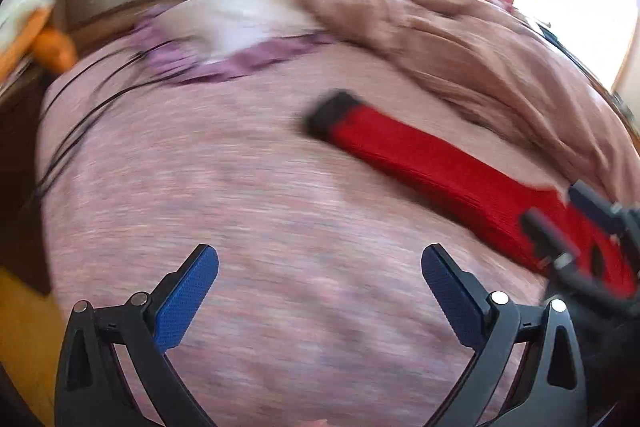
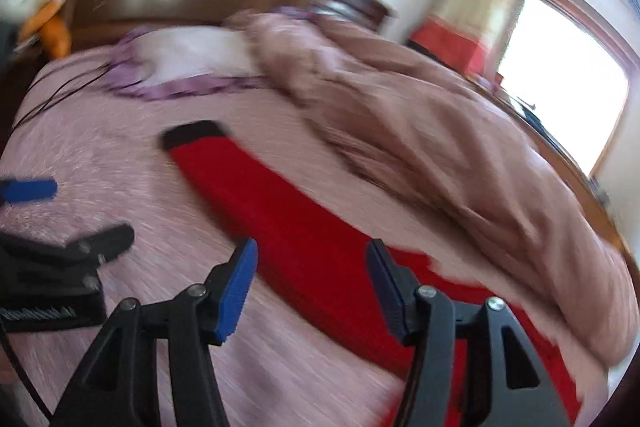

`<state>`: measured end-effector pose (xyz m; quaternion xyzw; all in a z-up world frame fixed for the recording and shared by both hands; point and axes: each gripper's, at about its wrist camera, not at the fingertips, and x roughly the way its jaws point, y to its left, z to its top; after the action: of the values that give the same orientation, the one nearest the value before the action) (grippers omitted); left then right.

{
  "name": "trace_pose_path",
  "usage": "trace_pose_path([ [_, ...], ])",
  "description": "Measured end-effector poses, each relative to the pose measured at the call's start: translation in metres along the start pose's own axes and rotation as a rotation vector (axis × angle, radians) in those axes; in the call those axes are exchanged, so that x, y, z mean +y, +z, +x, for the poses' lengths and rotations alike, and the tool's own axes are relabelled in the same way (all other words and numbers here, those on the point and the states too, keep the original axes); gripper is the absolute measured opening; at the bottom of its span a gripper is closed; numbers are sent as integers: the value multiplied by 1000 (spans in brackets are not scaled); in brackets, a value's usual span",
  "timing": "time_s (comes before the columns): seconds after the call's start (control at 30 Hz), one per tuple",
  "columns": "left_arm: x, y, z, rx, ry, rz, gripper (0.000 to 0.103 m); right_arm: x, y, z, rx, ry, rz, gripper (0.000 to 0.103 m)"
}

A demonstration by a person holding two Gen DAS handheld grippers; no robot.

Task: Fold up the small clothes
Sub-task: 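Grasp the other sleeve's black cuff with the right gripper and lift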

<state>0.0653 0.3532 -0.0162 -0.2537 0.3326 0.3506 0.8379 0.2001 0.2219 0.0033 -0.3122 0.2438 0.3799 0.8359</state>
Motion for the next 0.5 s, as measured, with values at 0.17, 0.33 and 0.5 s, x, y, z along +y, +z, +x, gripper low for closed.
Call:
trace_pose_path([
  [0.17, 60, 25, 12, 32, 59, -163, 99, 56, 30, 38, -8, 173, -40, 59],
  [0.33, 92, 34, 29, 63, 79, -246, 98, 89, 39, 74, 18, 86, -152, 59],
  [0.5, 99, 35, 34, 85, 59, -292, 96, 105, 41, 105, 78, 2, -244, 58],
])
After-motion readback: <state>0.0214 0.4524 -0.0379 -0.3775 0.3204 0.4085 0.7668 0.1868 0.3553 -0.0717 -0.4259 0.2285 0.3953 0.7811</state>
